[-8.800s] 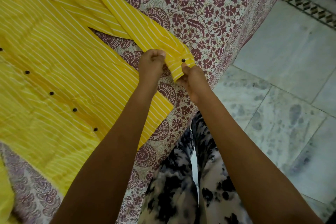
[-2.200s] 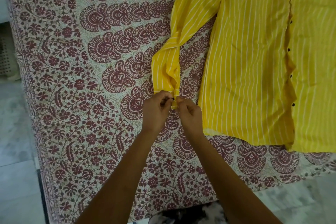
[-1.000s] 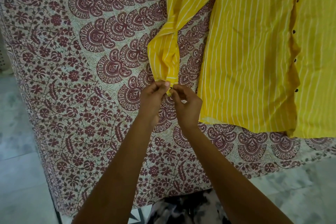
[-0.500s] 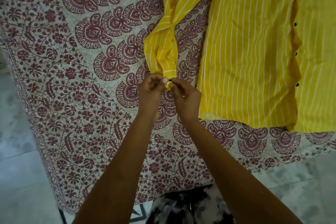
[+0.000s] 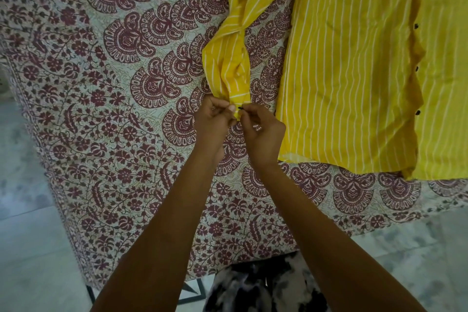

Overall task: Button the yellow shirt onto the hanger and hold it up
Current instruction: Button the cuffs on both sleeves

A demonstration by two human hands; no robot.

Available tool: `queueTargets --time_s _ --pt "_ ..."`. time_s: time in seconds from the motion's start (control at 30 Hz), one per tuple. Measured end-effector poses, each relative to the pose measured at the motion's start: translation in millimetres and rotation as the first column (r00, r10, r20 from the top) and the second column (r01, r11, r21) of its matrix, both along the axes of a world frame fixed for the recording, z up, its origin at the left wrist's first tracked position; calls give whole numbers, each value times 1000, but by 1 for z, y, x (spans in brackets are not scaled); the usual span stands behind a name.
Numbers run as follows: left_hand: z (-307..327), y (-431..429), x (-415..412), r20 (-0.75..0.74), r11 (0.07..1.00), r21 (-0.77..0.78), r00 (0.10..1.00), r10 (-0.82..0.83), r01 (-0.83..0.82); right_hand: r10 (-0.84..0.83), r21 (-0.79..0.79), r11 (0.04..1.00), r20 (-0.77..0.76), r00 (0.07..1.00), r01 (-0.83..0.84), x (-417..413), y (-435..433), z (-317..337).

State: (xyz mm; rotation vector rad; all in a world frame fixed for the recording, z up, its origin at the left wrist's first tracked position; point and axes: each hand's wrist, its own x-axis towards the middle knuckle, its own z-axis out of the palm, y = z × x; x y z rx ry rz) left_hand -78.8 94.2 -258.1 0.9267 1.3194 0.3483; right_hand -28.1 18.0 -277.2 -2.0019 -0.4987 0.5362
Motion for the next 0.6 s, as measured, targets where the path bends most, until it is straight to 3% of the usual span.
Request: queueTargets --time_s 0.1,0.17,0.3,0.37,0.43,0.6 --pt "-2 4 0 32 982 -177 997 67 -61 -14 8 1000 -70 997 15 -1 0 -1" --pt "-2 3 -1 43 981 -178 996 84 -75 -32 13 999 -124 992 34 1 1 -3" --pt "3 -5 3 -111 976 196 991 -79 100 -105 11 994 -210 972 110 6 7 1" --pt "5 -6 7 -163 961 242 982 -93 132 -147 23 987 -232 962 156 8 9 3" --pt "5 -4 12 -150 978 182 986 -74 101 -178 32 981 -258 950 193 10 6 3" --pt "3 2 17 -65 967 -237 995 77 -90 -149 48 983 -381 913 180 18 -1 1"
